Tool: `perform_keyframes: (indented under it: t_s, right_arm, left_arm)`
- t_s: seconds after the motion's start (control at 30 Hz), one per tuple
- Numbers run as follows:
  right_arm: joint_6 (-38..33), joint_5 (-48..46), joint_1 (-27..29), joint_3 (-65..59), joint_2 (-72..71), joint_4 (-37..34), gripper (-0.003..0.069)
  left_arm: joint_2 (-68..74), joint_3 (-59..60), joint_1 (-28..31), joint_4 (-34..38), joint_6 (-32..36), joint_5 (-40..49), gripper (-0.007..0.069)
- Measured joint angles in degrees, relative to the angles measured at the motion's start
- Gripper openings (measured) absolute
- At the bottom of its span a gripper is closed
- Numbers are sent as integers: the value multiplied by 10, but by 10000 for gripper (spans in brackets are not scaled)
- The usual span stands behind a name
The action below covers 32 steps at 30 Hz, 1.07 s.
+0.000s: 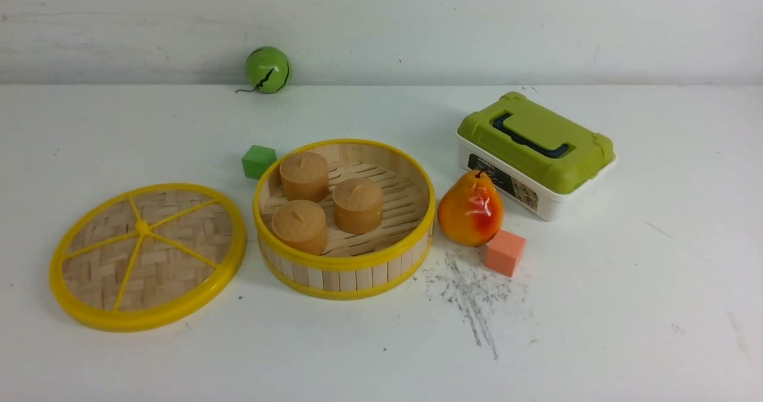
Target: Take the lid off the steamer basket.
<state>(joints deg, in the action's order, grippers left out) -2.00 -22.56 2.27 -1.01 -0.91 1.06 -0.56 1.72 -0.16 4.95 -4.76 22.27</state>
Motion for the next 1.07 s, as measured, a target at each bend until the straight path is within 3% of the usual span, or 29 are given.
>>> perform_keyframes:
  t_s: [1.07]
  right_arm:
    - [0, 0, 0, 0, 0, 0, 240]
  left_arm:
    - [0, 0, 0, 0, 0, 0, 104]
